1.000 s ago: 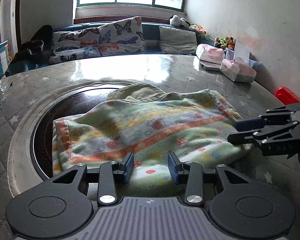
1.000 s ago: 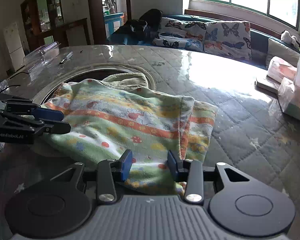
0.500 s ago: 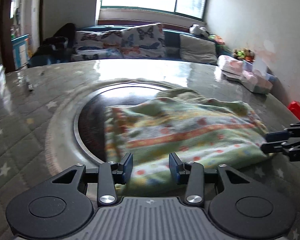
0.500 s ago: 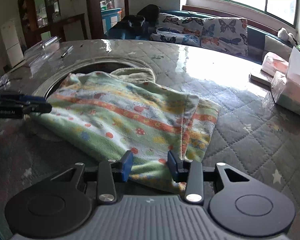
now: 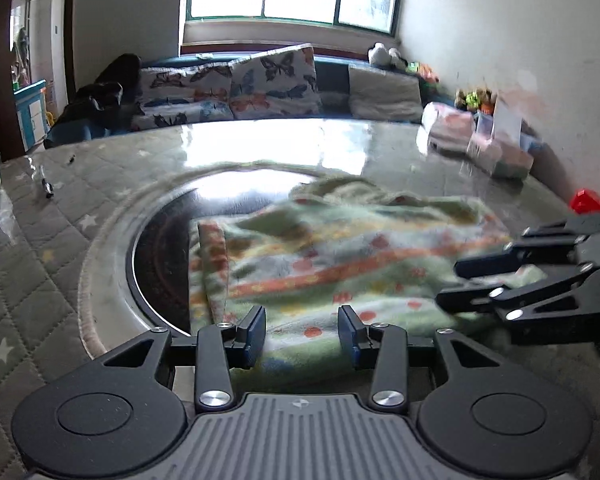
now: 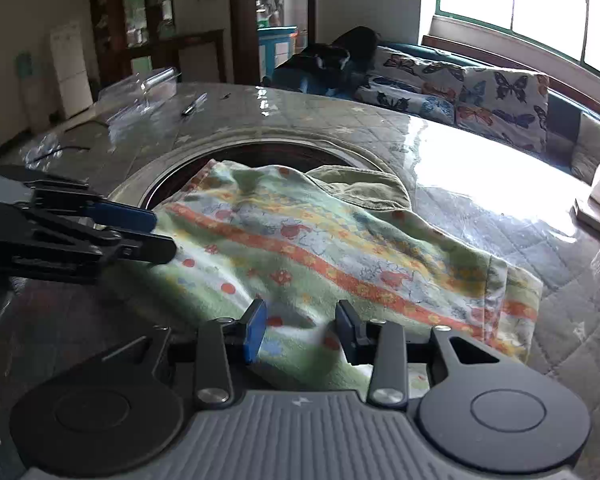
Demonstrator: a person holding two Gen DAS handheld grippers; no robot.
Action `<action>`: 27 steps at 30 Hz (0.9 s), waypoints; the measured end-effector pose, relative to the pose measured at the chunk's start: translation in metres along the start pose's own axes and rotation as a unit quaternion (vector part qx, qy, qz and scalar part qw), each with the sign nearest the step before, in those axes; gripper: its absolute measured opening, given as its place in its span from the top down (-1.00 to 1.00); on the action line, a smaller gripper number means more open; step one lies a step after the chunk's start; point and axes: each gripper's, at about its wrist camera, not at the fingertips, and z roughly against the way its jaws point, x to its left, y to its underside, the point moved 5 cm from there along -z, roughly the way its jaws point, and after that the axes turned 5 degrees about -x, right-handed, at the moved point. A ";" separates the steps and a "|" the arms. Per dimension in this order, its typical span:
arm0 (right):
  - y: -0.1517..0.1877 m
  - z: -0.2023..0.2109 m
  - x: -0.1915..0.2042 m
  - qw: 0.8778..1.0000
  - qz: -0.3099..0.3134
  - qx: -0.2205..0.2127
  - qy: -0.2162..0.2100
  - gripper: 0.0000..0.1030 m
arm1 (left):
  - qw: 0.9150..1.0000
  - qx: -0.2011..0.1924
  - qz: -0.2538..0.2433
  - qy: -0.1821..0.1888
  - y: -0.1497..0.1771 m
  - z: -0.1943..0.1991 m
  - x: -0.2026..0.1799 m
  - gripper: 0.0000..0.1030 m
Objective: Fold clothes
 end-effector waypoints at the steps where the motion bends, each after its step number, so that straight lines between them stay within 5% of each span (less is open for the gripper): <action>1: -0.002 0.002 -0.004 1.000 -0.007 -0.003 -0.003 0.24 | 1.000 0.003 0.000 0.002 -0.001 -0.002 0.000 0.16; 9: -0.029 -0.005 -0.054 0.997 -0.065 -0.026 0.029 0.23 | 1.000 0.000 0.007 0.011 -0.042 -0.037 -0.001 0.20; 16: -0.029 -0.035 -0.096 0.993 -0.105 -0.002 0.060 0.25 | 1.000 0.018 0.022 0.011 -0.061 -0.080 -0.003 0.23; 27: -0.030 -0.027 -0.086 0.995 -0.084 -0.004 0.063 0.28 | 0.999 0.021 0.042 -0.003 -0.063 -0.093 0.012 0.27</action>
